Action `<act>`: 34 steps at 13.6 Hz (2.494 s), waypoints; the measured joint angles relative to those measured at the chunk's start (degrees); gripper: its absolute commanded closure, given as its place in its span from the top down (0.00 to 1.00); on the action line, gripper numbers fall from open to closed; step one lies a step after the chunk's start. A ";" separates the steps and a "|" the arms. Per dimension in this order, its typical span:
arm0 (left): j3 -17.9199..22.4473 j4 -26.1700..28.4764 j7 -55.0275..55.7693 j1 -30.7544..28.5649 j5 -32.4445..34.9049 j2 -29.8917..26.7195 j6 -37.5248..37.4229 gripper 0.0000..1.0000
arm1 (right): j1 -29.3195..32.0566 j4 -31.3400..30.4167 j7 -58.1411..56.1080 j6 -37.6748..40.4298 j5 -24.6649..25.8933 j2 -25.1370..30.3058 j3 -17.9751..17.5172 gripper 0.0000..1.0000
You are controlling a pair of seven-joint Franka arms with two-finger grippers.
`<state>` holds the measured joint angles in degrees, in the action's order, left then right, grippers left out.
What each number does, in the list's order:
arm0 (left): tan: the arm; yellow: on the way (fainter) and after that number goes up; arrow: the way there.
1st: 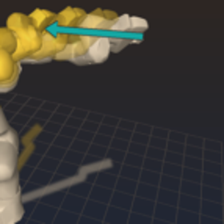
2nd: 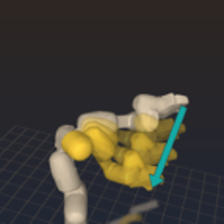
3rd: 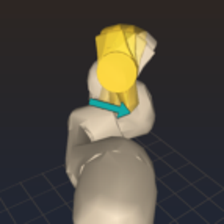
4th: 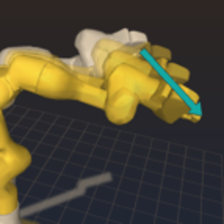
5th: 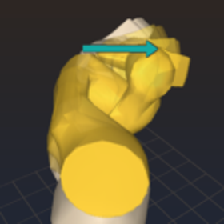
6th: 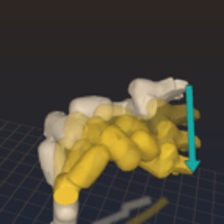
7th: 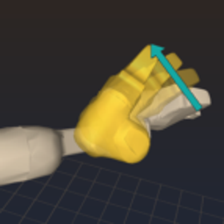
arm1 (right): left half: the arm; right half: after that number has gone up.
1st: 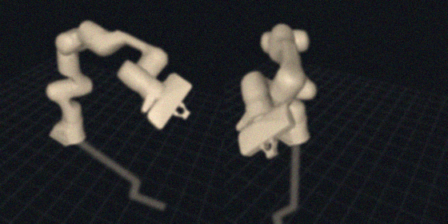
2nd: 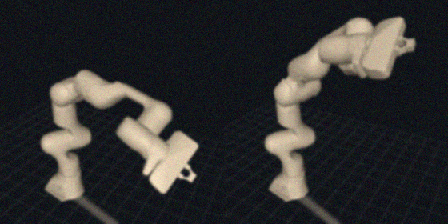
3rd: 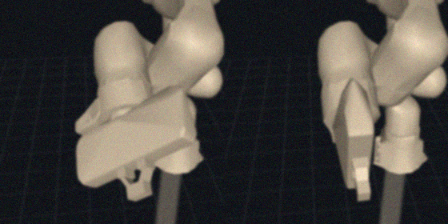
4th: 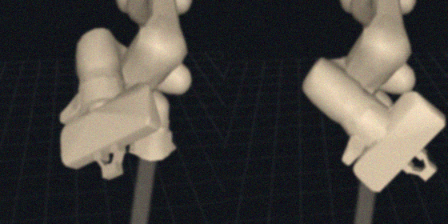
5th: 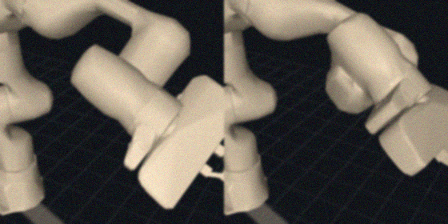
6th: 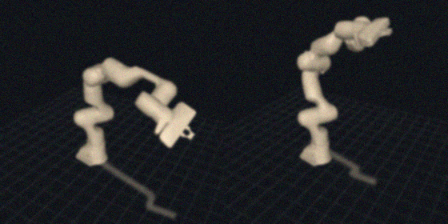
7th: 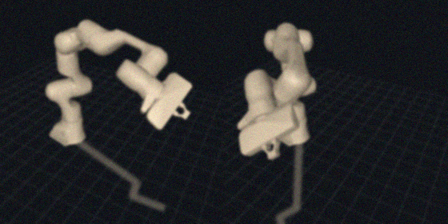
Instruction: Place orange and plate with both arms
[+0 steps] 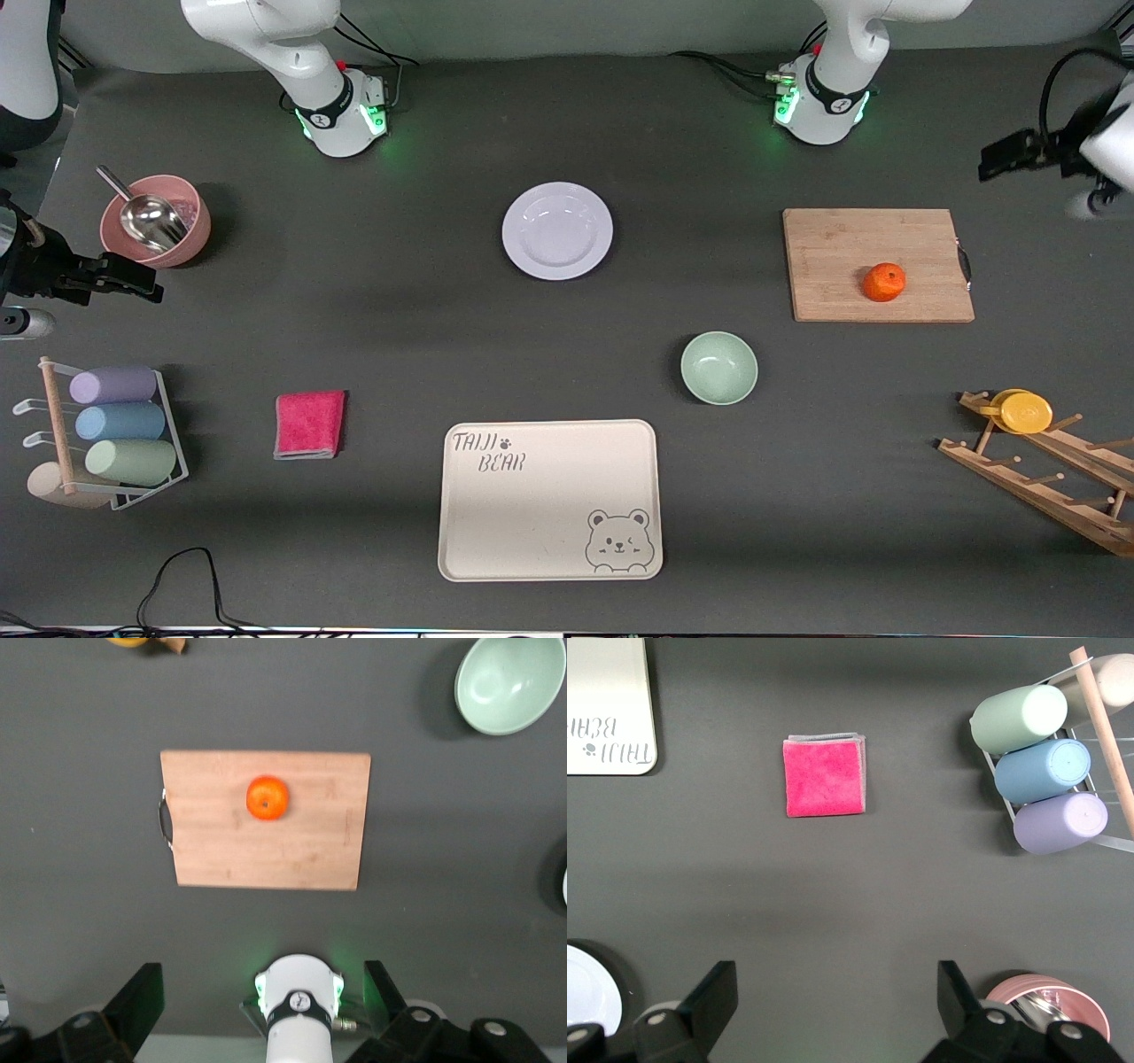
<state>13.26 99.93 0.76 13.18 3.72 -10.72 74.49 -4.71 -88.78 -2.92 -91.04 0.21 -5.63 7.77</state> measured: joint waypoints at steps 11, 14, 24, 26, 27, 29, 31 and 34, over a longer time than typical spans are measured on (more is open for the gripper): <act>-8.59 22.50 2.78 -10.64 2.61 -15.17 8.97 1.00 | 0.01 -0.03 0.02 0.83 0.00 0.02 0.01 1.00; -12.84 29.85 2.77 -15.38 2.57 -14.41 17.28 1.00 | 0.01 -0.05 0.03 0.87 0.00 0.02 0.02 1.00; -12.89 47.38 2.77 -15.83 2.52 -2.19 52.88 1.00 | -2.97 -17.95 7.56 2.02 -0.69 20.02 -0.45 1.00; -12.89 47.54 2.77 -15.86 2.52 2.60 58.01 1.00 | -6.55 -24.27 12.49 0.65 -0.71 26.33 -0.61 1.00; -12.89 48.00 2.77 -15.88 2.52 4.50 60.68 1.00 | -8.61 -26.63 14.96 -0.10 -0.72 28.46 -0.72 1.00; -12.89 49.60 2.77 -15.91 2.52 7.72 66.39 1.00 | -12.64 -29.17 19.05 -0.67 -0.72 30.58 -0.85 1.00; -12.90 50.71 2.55 -15.96 2.52 10.49 70.67 1.00 | -14.97 -30.02 21.52 -0.92 -0.72 30.94 -1.01 1.00; -12.89 50.96 1.38 -16.27 2.53 13.25 73.74 1.00 | -15.52 -30.88 21.89 -0.77 -0.81 30.96 -0.84 1.00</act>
<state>0.37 150.89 2.13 -3.10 6.24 2.53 148.23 -20.23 -119.67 18.97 -91.81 -0.61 25.33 6.93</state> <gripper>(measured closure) 0.000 0.000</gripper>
